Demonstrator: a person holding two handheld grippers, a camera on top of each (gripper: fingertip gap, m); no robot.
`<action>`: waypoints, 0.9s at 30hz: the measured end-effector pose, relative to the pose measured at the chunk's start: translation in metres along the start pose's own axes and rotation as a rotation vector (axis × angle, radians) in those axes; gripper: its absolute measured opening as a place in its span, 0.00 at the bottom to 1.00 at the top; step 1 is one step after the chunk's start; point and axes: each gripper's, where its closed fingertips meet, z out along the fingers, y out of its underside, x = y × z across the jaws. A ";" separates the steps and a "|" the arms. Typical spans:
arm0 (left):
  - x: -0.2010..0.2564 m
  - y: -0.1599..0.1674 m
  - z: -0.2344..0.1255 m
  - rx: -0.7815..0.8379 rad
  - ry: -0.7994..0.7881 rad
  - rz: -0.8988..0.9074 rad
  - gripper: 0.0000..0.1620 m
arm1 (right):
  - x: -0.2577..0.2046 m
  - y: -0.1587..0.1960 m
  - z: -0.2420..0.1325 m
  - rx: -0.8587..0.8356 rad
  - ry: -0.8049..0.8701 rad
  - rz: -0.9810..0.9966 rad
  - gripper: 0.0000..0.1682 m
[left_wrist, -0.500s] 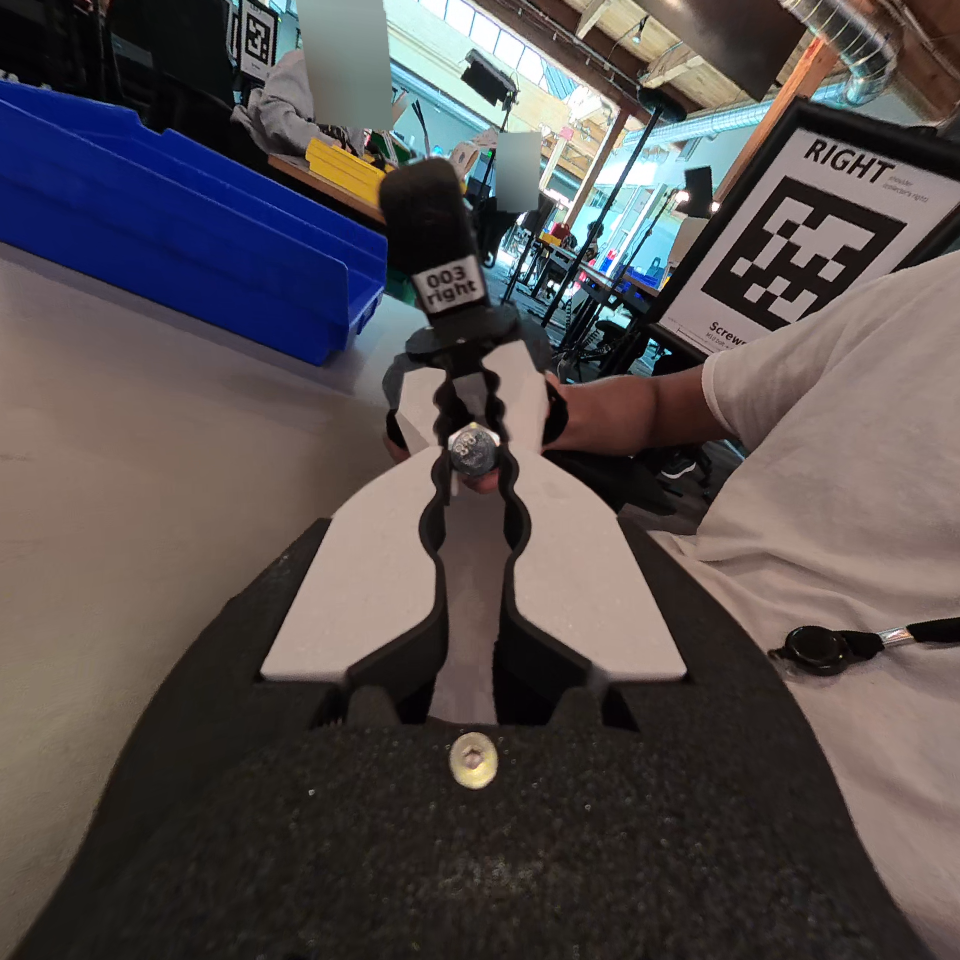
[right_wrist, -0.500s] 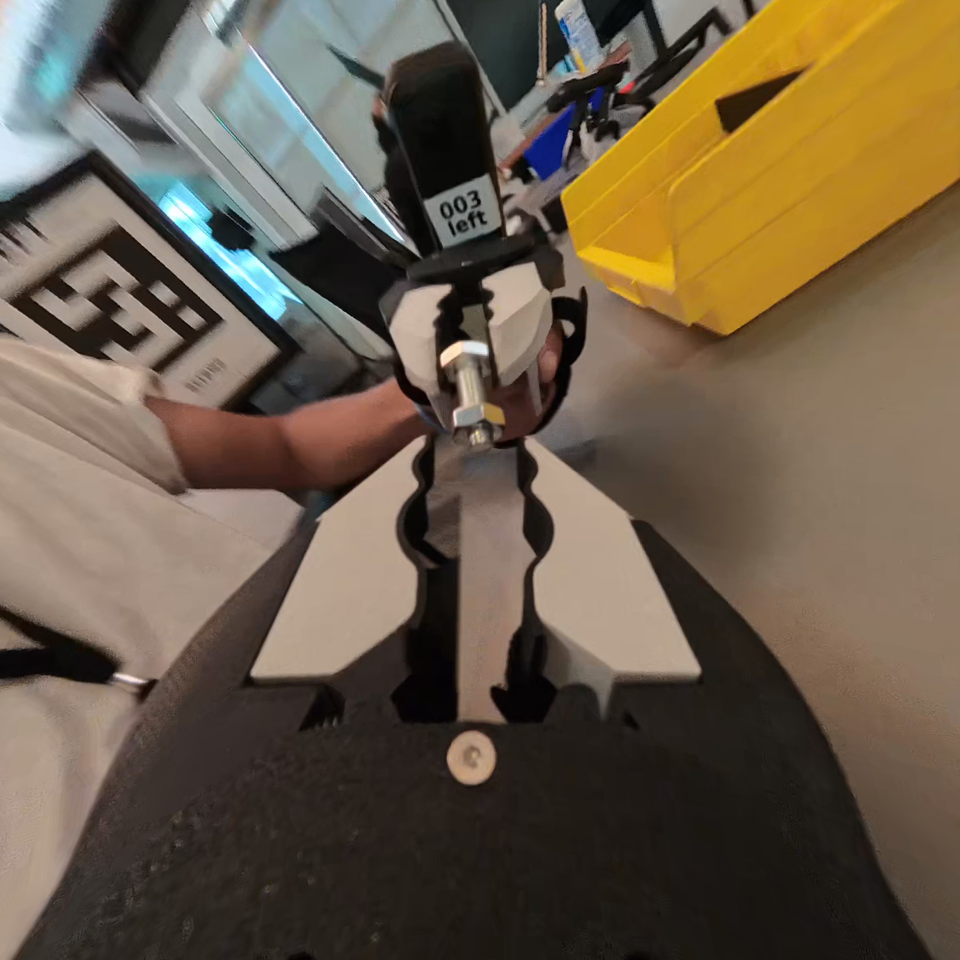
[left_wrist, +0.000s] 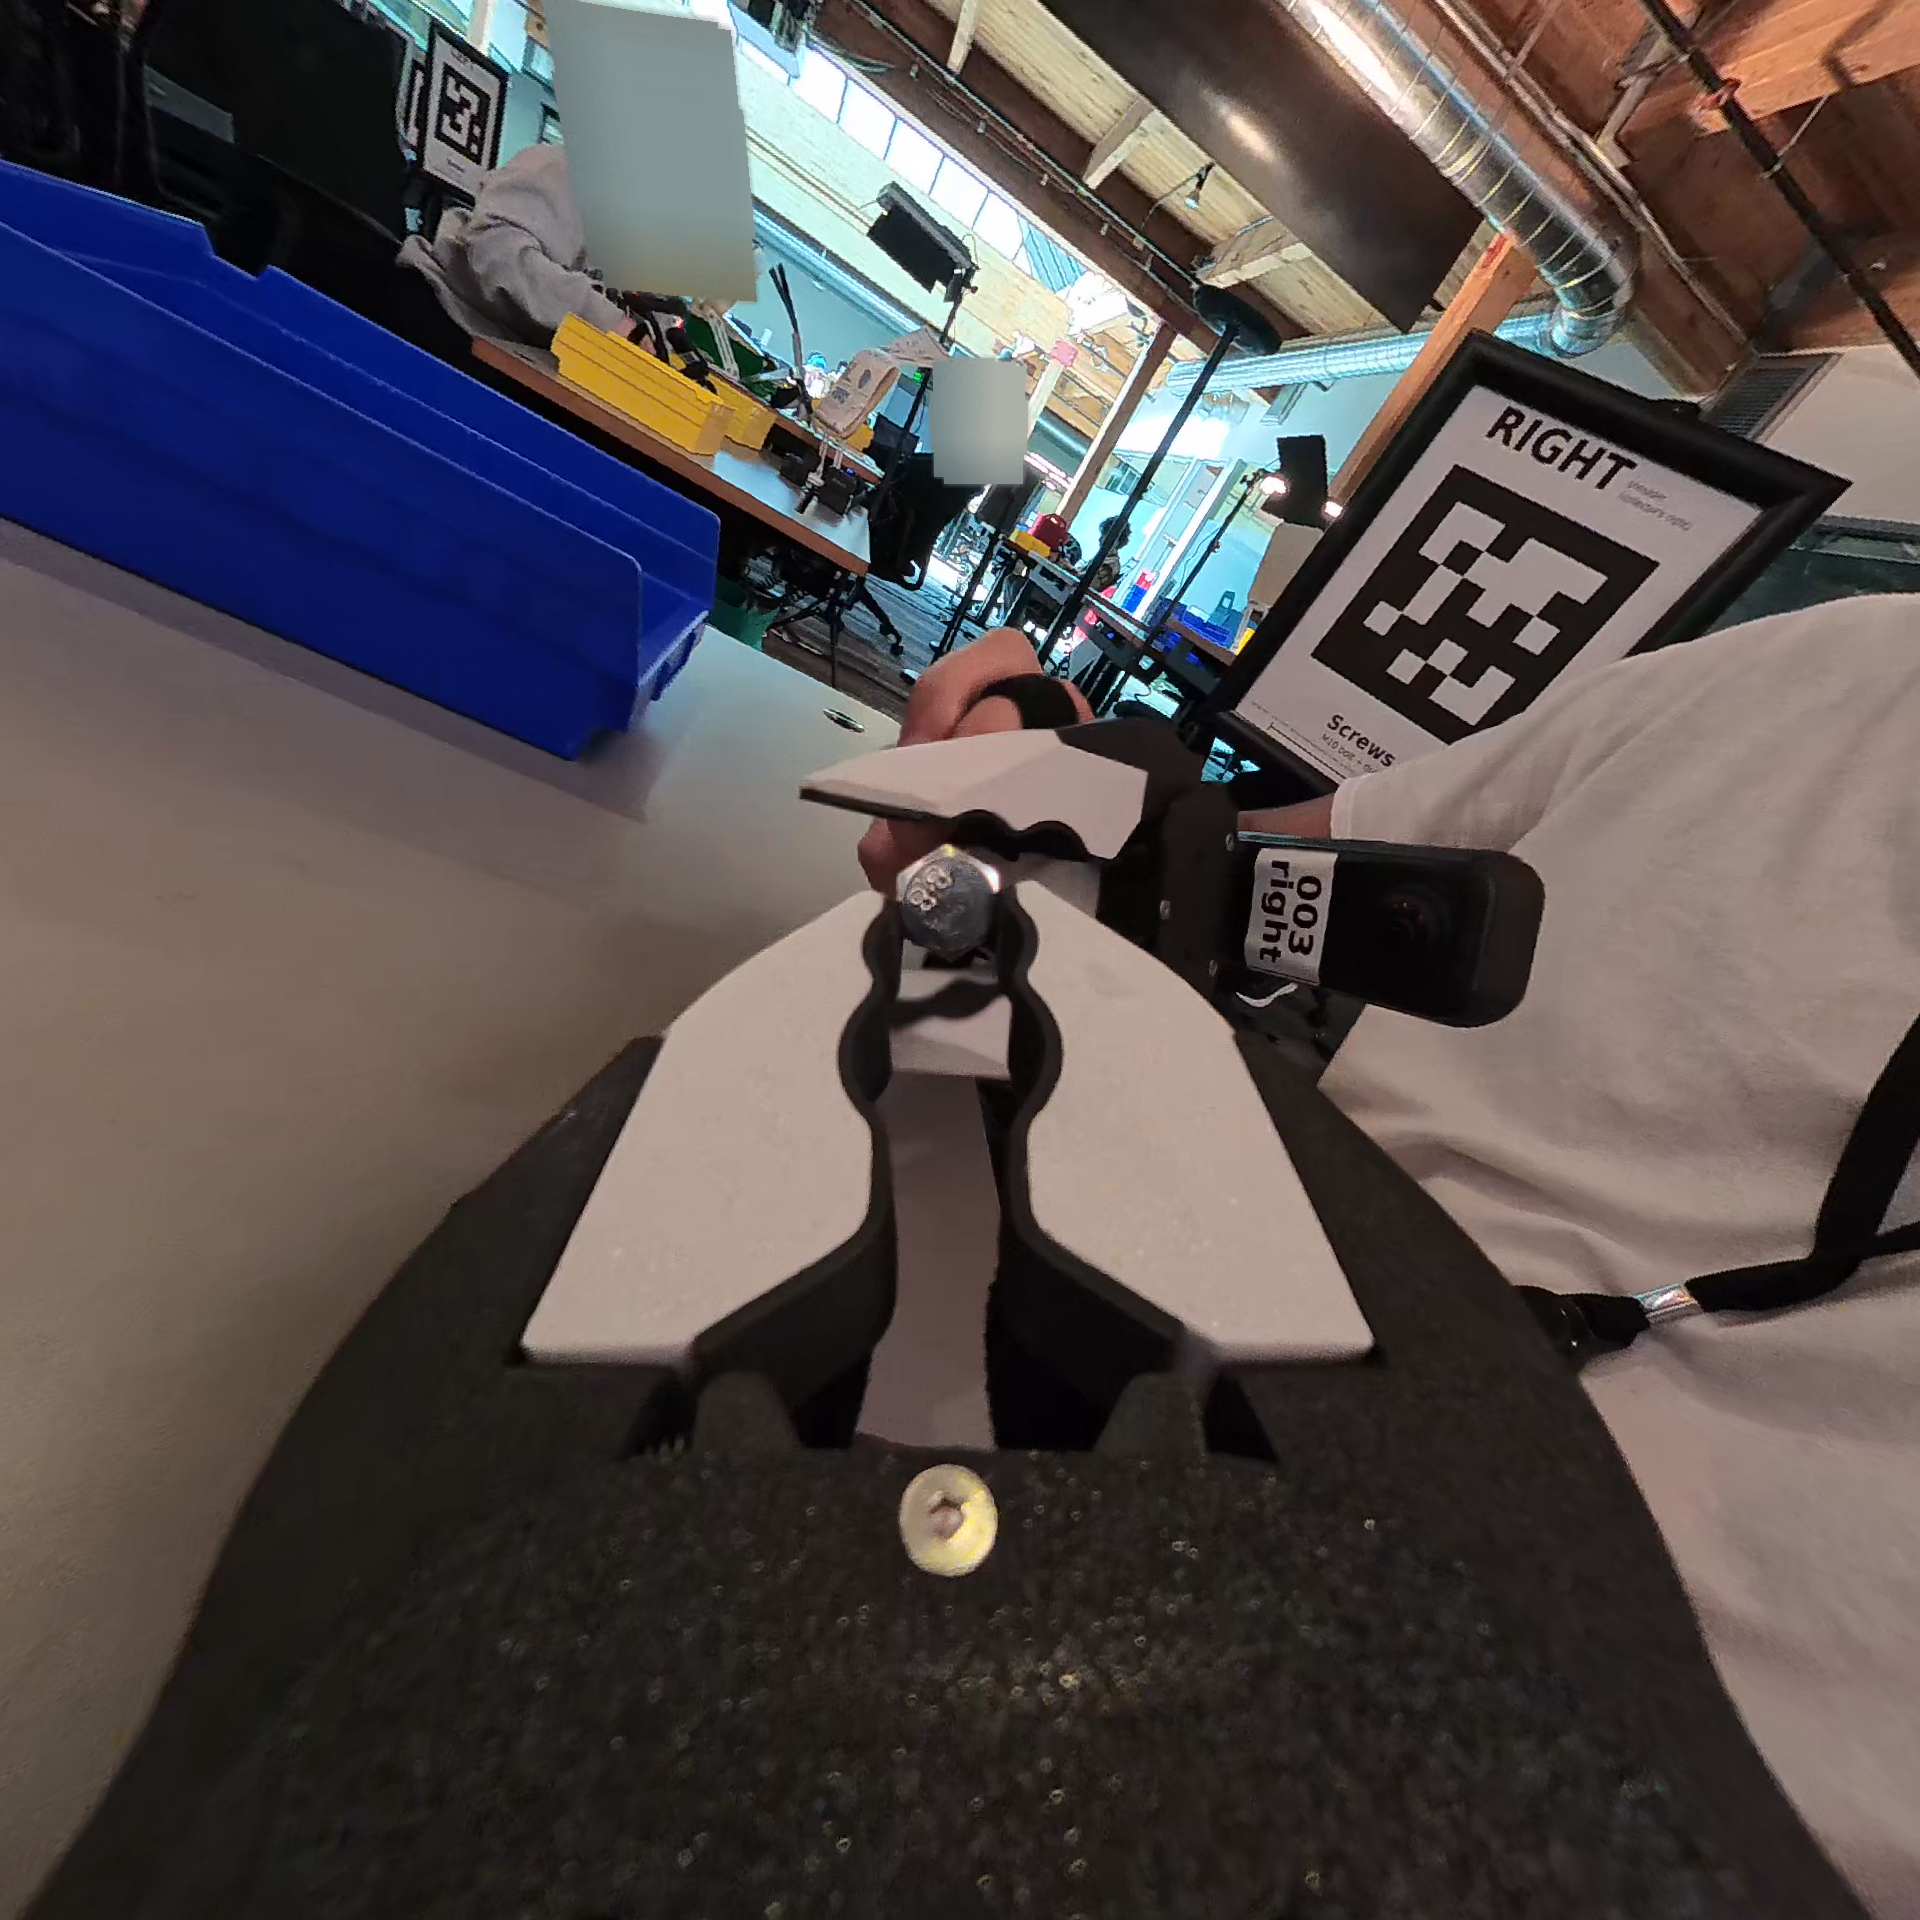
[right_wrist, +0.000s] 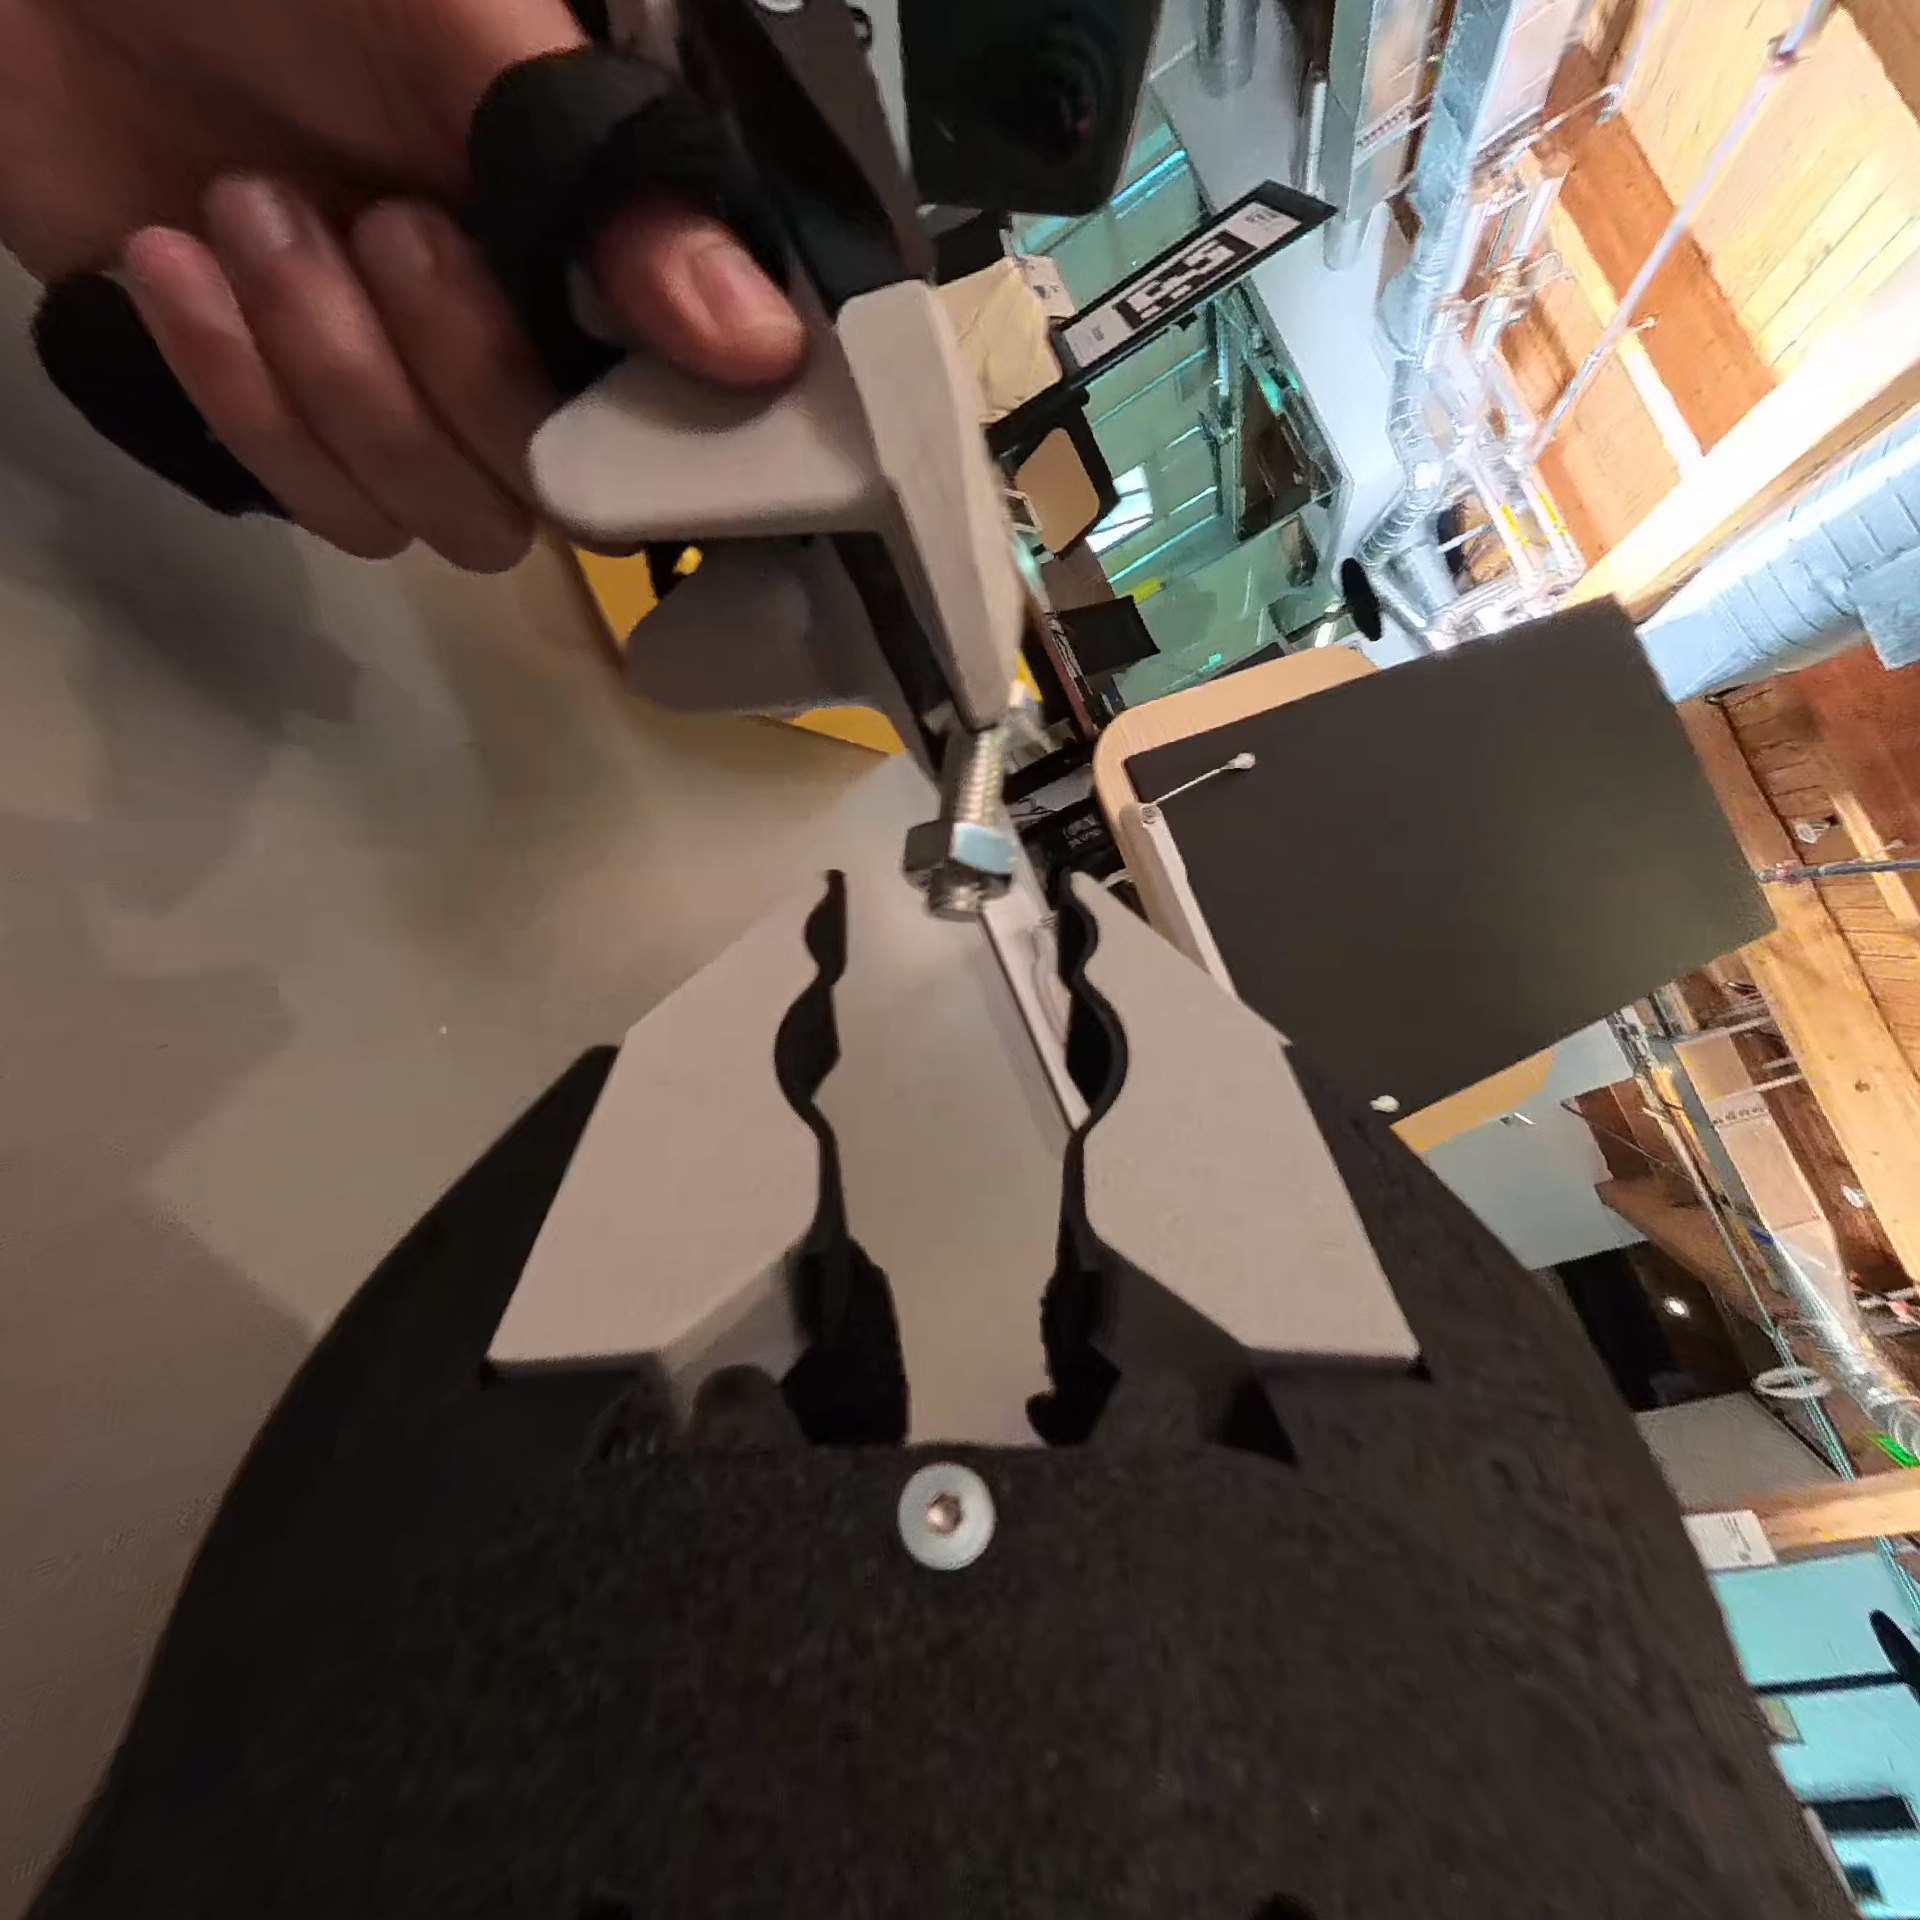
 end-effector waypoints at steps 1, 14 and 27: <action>0.001 0.001 0.001 -0.004 0.004 0.001 0.11 | 0.005 -0.001 -0.001 0.009 0.021 -0.002 0.17; 0.002 0.007 0.002 -0.052 -0.015 0.061 0.11 | -0.026 -0.014 -0.012 0.108 -0.698 0.885 0.10; -0.008 0.007 -0.002 -0.051 -0.053 0.034 0.11 | -0.029 -0.024 -0.019 0.127 -1.204 1.651 0.13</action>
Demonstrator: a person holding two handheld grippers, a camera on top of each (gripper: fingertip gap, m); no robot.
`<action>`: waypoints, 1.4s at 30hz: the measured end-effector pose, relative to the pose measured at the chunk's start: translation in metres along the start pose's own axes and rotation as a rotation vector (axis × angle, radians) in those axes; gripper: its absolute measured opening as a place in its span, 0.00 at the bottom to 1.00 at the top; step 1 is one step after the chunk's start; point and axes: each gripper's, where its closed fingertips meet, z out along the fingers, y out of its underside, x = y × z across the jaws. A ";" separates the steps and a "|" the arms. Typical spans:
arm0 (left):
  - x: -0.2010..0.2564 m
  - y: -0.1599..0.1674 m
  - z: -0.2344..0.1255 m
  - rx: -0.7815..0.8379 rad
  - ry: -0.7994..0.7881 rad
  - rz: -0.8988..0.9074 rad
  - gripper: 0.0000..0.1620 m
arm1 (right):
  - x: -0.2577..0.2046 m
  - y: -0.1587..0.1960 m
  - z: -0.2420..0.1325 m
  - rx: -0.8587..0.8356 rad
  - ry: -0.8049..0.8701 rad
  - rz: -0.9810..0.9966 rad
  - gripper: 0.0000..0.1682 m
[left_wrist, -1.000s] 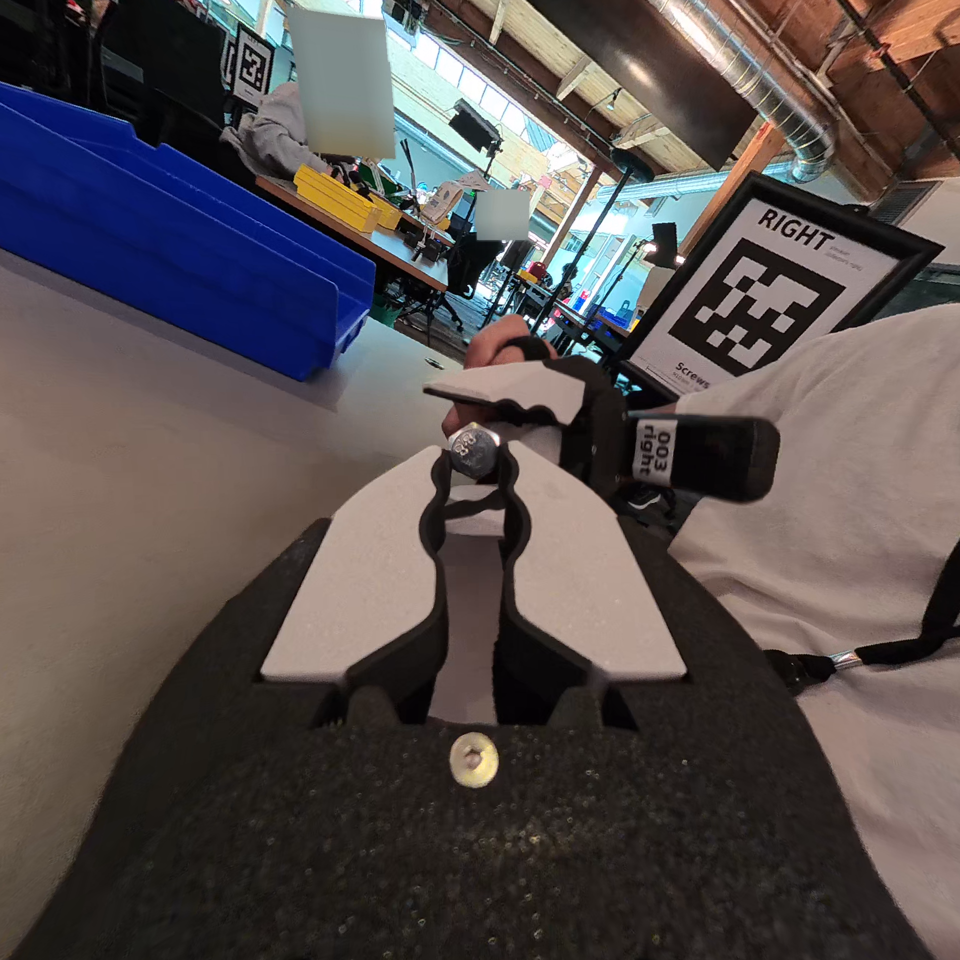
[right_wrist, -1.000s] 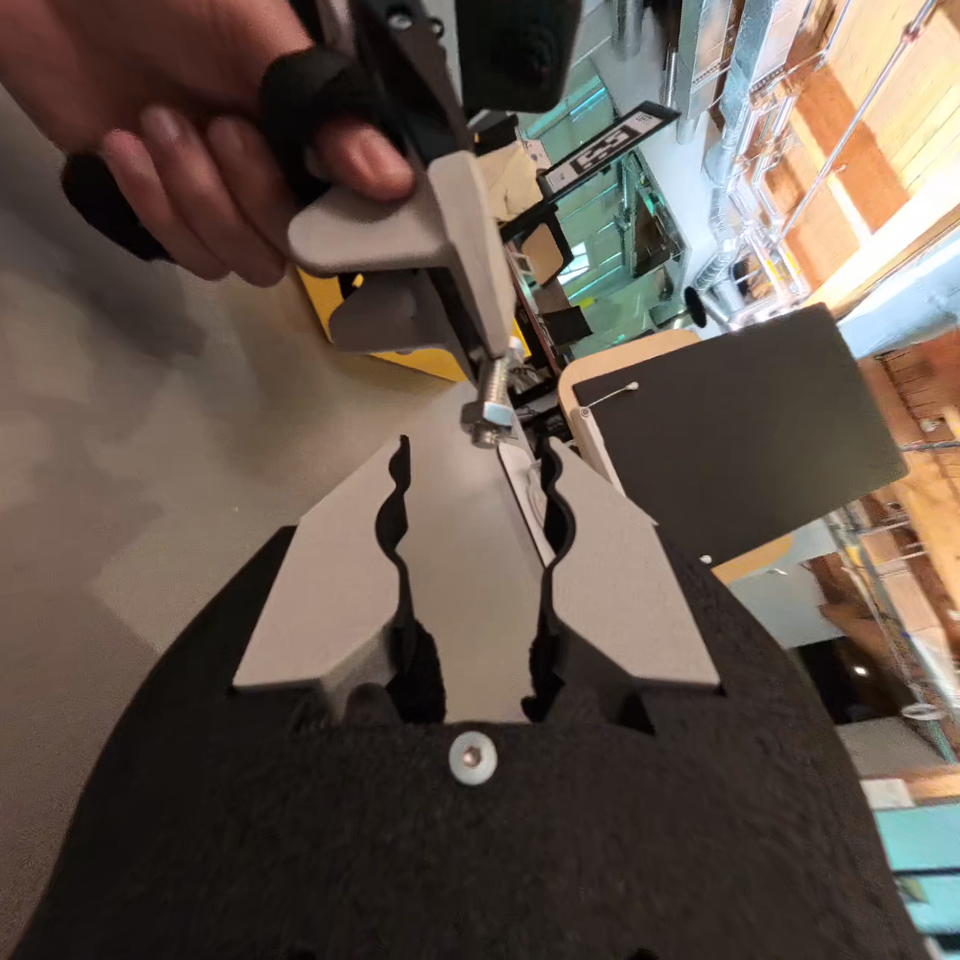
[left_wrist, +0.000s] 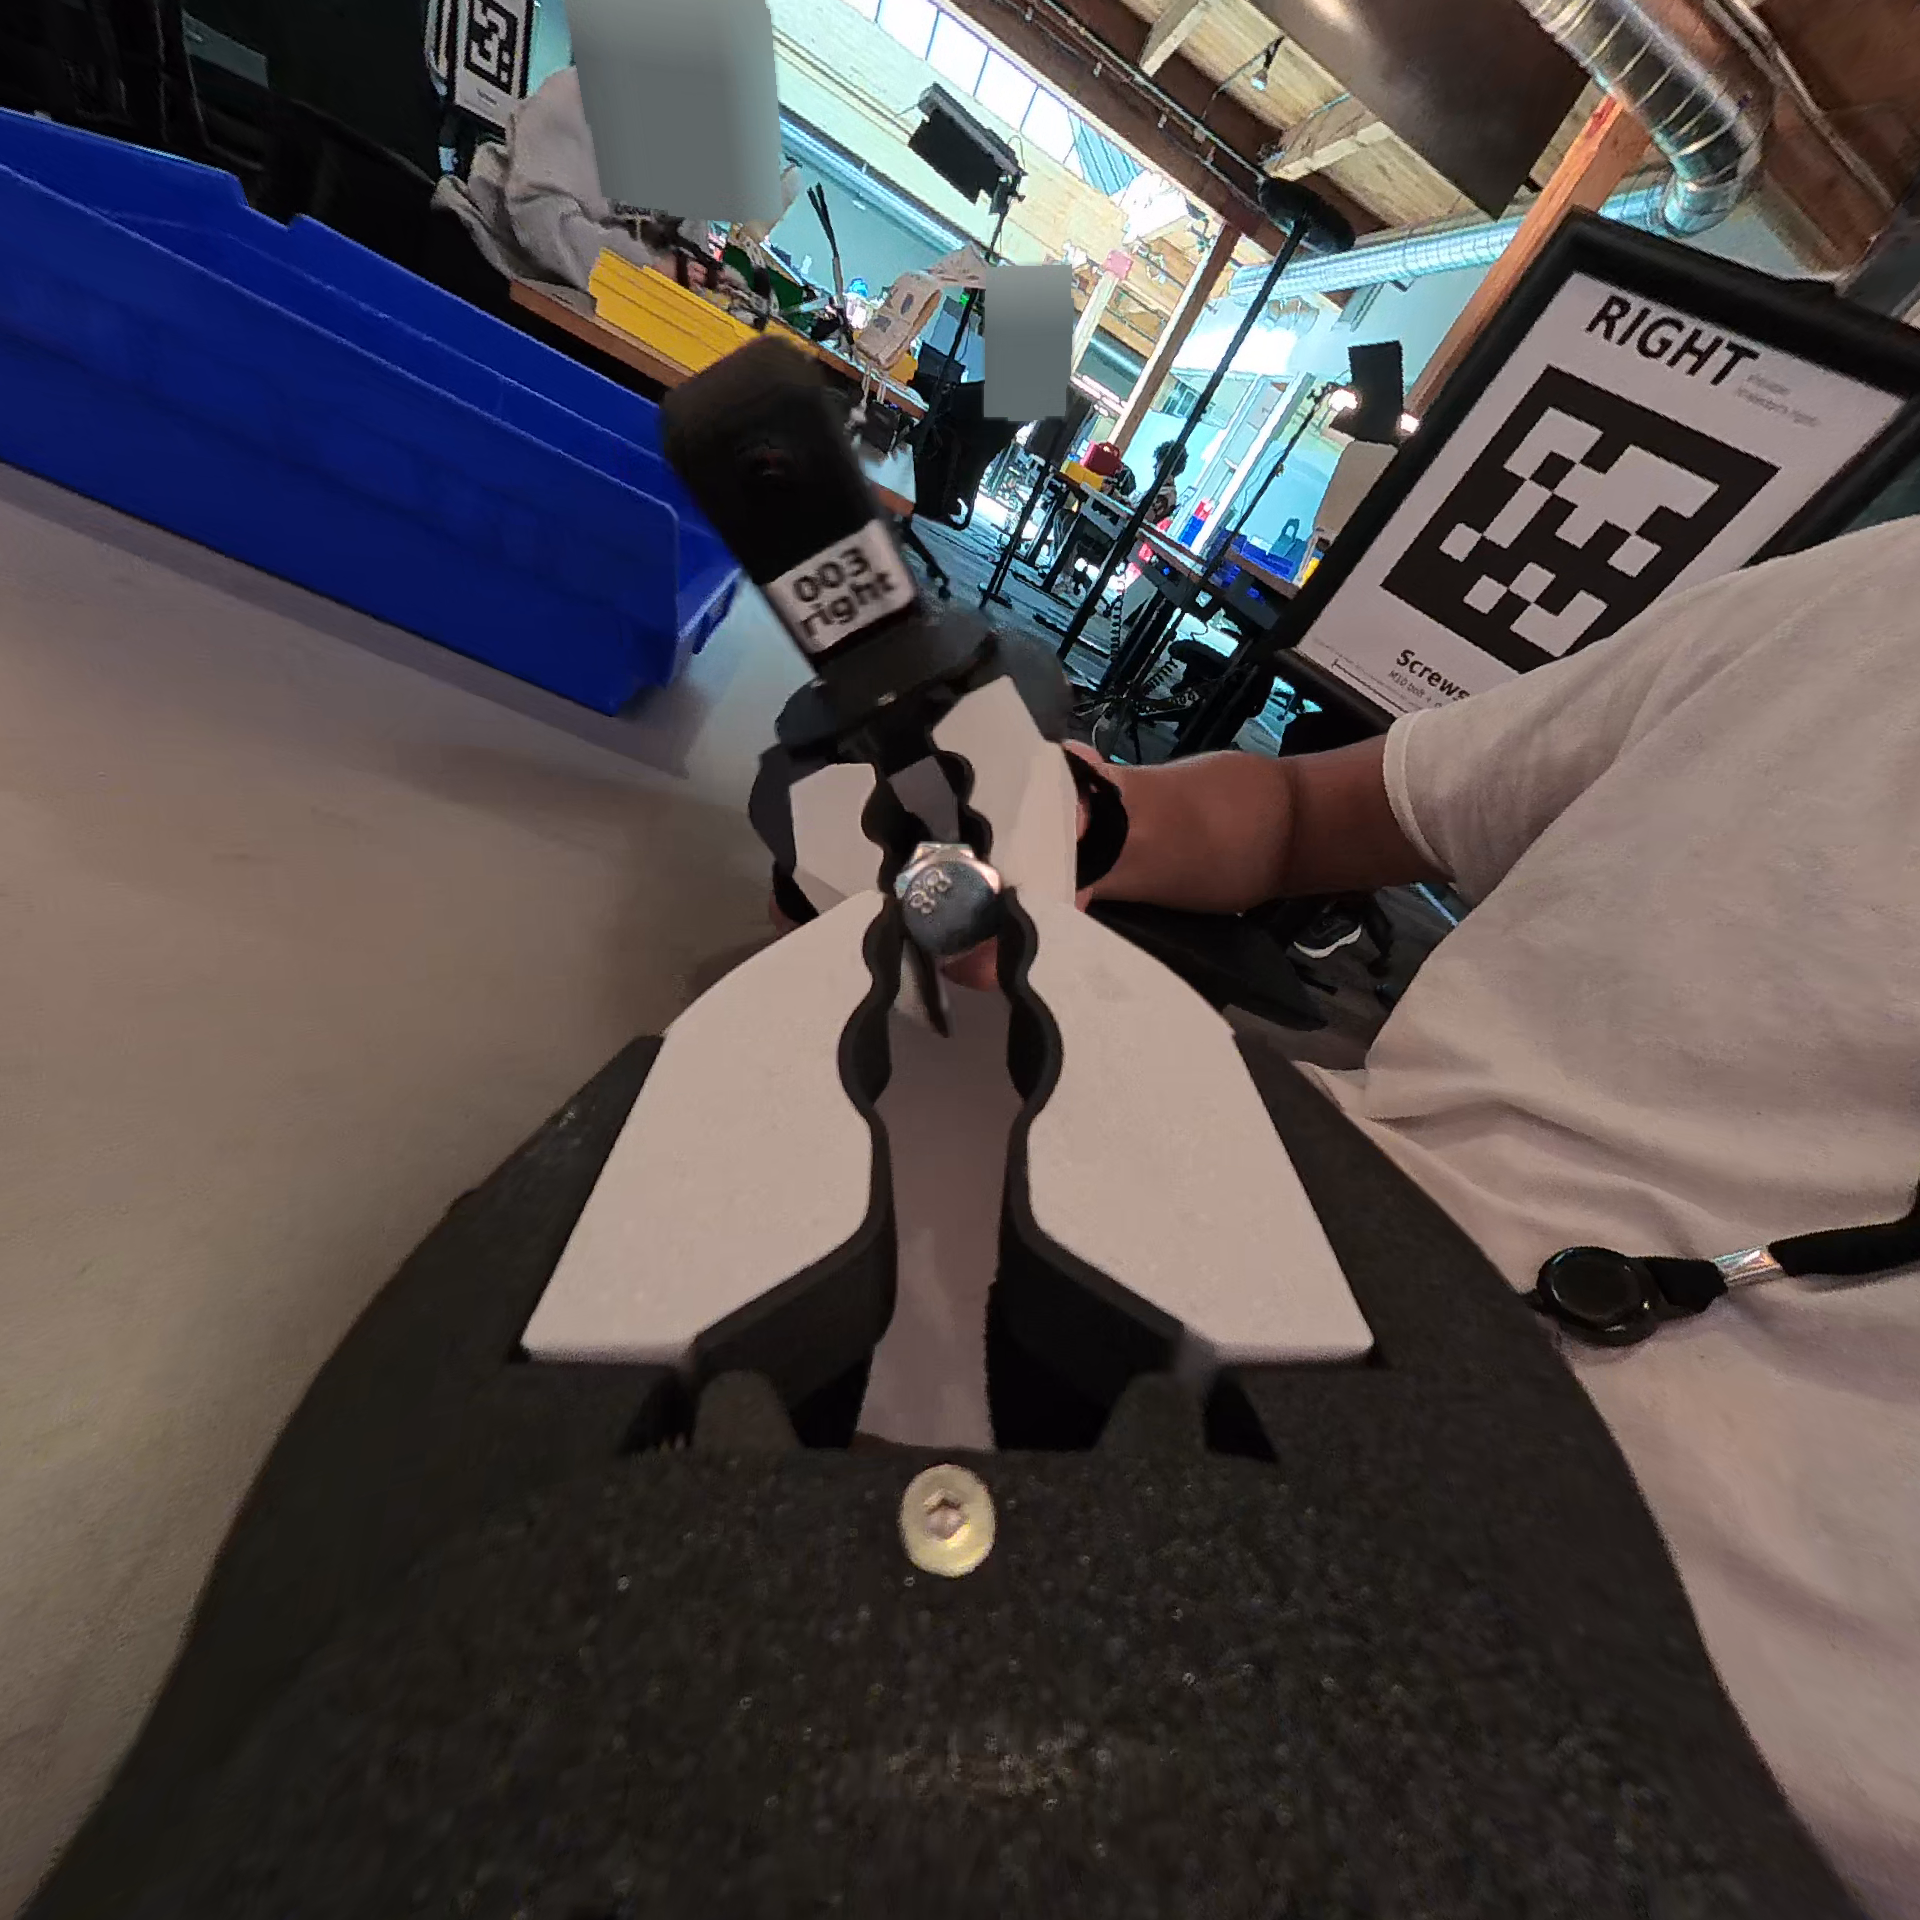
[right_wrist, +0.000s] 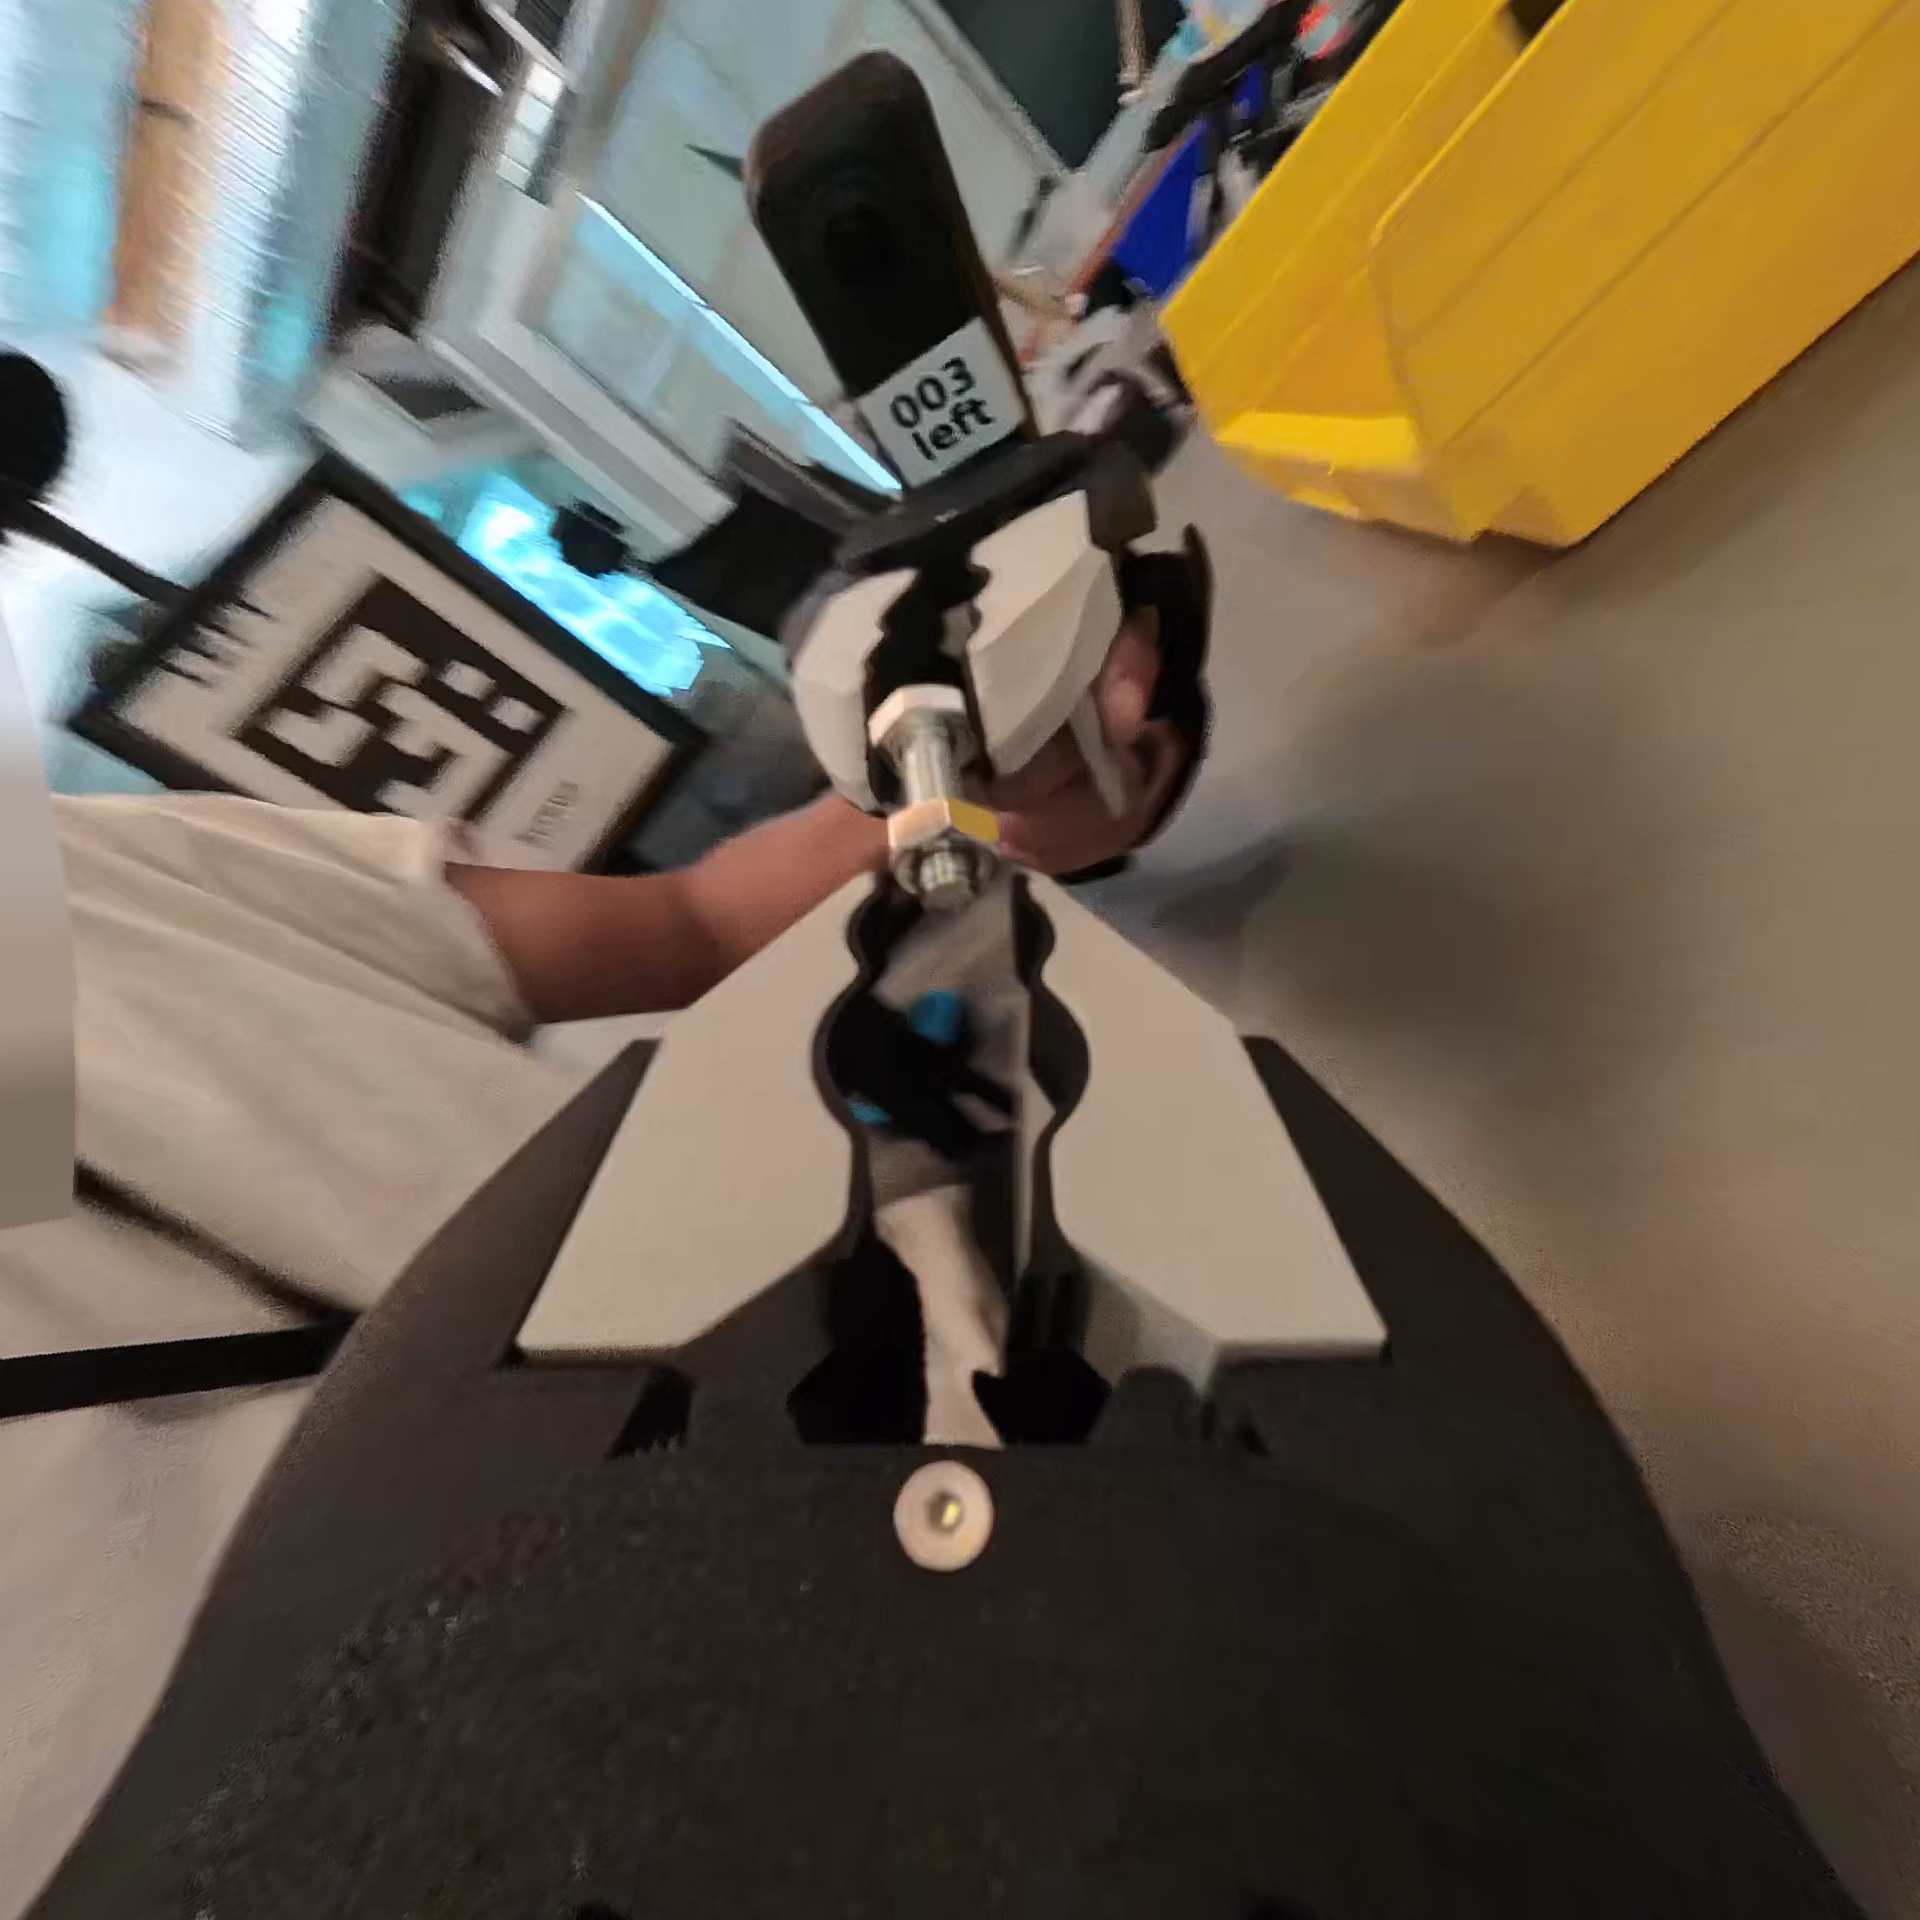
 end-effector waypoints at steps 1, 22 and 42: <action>-0.001 -0.002 -0.002 0.014 0.001 -0.009 0.11 | 0.008 0.001 -0.001 -0.016 0.098 -0.103 0.20; 0.000 -0.002 0.000 0.026 0.032 -0.068 0.11 | 0.019 -0.027 -0.023 -0.190 1.206 -1.509 0.12; 0.011 -0.006 -0.002 0.040 0.075 -0.029 0.11 | 0.006 0.006 -0.004 -0.069 0.290 -0.488 0.22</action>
